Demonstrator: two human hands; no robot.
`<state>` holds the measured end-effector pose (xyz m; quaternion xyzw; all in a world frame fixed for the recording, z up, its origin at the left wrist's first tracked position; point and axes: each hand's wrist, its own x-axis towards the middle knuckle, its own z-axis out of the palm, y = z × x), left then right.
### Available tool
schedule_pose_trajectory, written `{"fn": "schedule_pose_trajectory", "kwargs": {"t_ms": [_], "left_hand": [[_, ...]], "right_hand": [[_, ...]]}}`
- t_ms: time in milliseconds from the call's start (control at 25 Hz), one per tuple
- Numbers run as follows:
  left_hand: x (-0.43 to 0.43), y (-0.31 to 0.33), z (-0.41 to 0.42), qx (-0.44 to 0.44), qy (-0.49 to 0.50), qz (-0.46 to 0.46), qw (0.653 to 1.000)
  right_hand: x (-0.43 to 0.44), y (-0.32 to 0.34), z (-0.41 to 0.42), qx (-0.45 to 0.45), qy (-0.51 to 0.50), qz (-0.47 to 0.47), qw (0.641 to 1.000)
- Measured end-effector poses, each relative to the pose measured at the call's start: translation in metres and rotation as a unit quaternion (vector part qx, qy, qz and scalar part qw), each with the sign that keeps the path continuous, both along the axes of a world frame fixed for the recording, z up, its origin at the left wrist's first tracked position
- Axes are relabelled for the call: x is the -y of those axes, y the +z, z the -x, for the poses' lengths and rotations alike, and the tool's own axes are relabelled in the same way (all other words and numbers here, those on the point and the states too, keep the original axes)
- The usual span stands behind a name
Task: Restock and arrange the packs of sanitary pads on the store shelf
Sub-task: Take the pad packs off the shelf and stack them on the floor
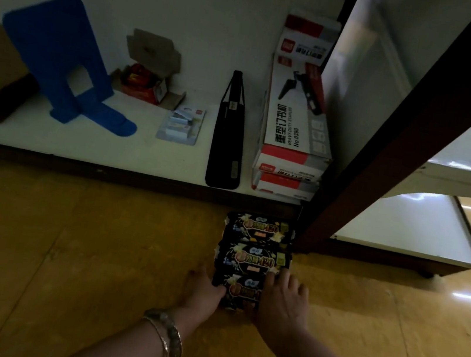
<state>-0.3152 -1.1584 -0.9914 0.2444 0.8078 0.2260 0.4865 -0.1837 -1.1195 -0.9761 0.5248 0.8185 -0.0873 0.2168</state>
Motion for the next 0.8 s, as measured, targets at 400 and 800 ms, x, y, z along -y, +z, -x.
{"fn": "schedule_pose_trajectory", "kwargs": {"t_ms": [400, 800], "left_hand": [[0.013, 0.215, 0.036, -0.081, -0.059, -0.058, 0.993], [0.038, 0.528, 0.052, 0.017, 0.032, -0.208, 0.977]], "right_hand": [[0.030, 0.185, 0.043, -0.347, -0.173, 0.078, 0.918], [0.038, 0.524, 0.041, -0.511, -0.287, 0.053, 0.809]]}}
